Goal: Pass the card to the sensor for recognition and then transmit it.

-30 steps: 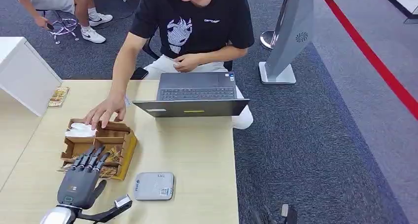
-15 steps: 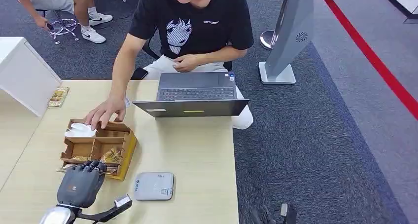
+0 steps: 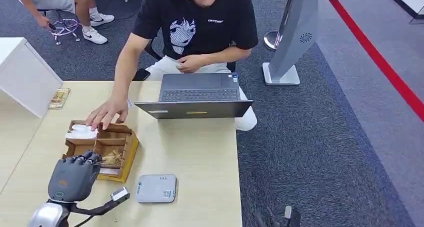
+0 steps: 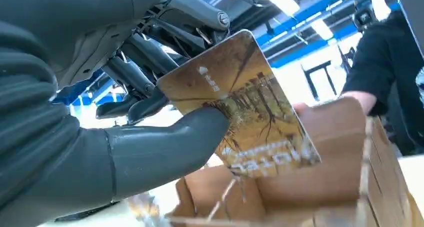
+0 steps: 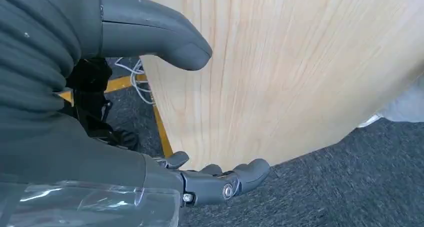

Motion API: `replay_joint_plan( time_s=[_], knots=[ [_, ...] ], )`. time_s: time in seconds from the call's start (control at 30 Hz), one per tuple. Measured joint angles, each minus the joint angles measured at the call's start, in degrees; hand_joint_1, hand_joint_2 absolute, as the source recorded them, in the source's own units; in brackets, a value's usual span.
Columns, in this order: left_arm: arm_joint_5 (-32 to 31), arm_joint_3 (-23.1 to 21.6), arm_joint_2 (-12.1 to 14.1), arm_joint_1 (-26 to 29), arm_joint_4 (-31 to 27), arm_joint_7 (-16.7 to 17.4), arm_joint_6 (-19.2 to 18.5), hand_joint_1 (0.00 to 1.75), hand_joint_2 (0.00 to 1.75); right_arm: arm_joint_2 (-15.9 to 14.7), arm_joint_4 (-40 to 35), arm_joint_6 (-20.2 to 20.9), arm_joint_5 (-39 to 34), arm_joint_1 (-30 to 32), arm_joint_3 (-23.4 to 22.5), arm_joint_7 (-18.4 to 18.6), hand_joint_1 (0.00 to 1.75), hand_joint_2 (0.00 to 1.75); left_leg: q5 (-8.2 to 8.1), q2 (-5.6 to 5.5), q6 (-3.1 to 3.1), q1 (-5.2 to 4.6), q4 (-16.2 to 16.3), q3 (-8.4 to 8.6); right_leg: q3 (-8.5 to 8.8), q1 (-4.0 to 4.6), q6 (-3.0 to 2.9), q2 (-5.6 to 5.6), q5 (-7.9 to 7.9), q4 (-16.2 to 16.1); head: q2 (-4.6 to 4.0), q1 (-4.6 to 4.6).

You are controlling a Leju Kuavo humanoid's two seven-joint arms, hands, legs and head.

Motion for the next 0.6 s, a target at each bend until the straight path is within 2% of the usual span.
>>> replay_joint_plan(
  time_s=[0.13,0.4,0.6],
  knots=[
    [2.1,0.18,1.01,-0.97,-3.68,-0.09,0.39,1.75,1.75,0.0,0.0,-0.26,-0.24,0.03,0.02,-0.09,0.0,1.75,0.02,-0.01,0.01,0.03,0.02,-0.02,-0.06,0.02,0.0,0.0,0.01,0.0,0.0,0.04],
    [9.42,4.2,4.92,-8.49,-17.58,-0.26,-4.81,1.75,1.75,0.0,0.0,-0.17,-0.28,0.08,0.0,-0.48,0.0,1.75,0.02,0.01,0.0,0.02,0.02,-0.02,-0.04,0.02,-0.01,0.01,0.01,0.02,0.0,0.0],
    [9.79,5.62,5.88,-9.45,-21.74,-0.5,-4.55,1.75,1.75,0.0,-0.02,-0.15,-0.26,0.09,0.0,-0.66,0.0,1.75,0.02,0.01,0.0,0.01,0.02,-0.02,-0.05,0.01,0.0,0.02,0.0,0.01,-0.02,0.0]
  ],
)
